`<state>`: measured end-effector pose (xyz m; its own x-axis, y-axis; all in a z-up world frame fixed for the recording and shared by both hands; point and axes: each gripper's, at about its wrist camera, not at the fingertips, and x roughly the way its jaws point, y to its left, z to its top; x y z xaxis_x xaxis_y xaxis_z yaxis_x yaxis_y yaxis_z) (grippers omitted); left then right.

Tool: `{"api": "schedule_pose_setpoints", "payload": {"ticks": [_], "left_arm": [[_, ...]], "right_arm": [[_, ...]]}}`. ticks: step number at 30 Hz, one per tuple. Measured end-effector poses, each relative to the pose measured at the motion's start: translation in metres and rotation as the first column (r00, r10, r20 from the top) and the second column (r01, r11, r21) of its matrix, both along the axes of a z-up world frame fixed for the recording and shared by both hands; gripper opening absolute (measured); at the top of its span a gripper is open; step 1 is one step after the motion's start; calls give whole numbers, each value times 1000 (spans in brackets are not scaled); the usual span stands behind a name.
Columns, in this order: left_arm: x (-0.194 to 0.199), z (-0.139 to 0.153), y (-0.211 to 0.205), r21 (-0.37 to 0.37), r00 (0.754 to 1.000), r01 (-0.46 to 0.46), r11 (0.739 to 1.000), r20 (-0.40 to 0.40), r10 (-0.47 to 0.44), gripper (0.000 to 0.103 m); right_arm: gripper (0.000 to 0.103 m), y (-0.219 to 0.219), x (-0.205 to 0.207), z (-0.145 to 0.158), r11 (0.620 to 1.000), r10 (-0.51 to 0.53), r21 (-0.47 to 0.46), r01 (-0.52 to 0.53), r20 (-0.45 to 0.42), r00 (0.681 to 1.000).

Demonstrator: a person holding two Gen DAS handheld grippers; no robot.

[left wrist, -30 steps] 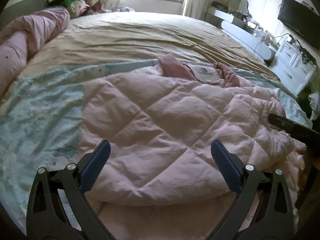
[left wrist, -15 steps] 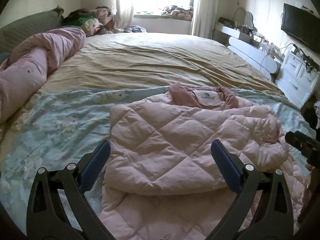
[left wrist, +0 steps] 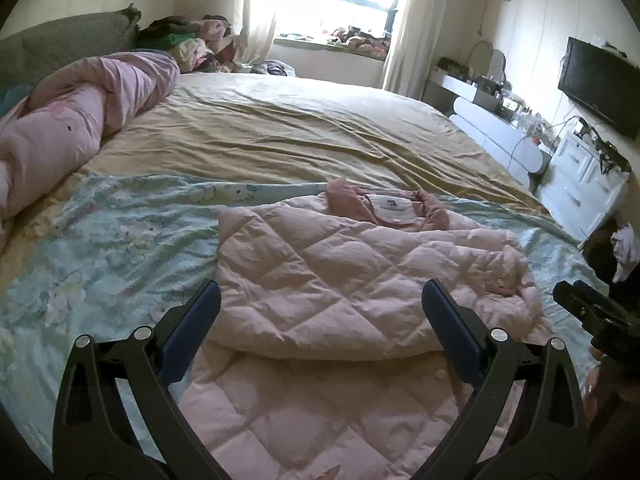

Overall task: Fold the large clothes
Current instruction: 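Move both open tools back along the pink quilt to its trimmed edge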

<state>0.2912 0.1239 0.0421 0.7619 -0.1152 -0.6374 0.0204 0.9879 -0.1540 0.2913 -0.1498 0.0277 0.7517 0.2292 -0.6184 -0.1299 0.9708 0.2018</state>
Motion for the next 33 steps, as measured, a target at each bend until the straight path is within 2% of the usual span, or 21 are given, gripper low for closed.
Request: {"api": "schedule_pose_setpoints", "payload": {"ticks": [3,8,13,22,28,33], "left_arm": [[-14,-3,-5,-3,1000,16,1000,15,-16,94],[-38,-10,-23,108,1000,26,994,12,-27,94],[-56,-1,-30,71,999,38,997,10,-39,94],[-90,20,-49,70,998,55,996,35,-58,94],[-110,23,-57,60,998,54,997,26,-56,94],[-124,21,-55,21,999,49,999,2,-49,94]], "right_arm": [[99,-4,-10,4,1000,2,-4,-2,9,1000],[99,-15,-28,11,1000,4,8,-4,19,1000],[99,-26,-48,18,1000,6,16,-6,28,1000],[99,-61,-90,32,1000,-11,20,10,54,998],[99,-85,-115,35,999,-31,25,29,58,998],[99,-98,-137,35,999,-32,14,31,60,998]]}}
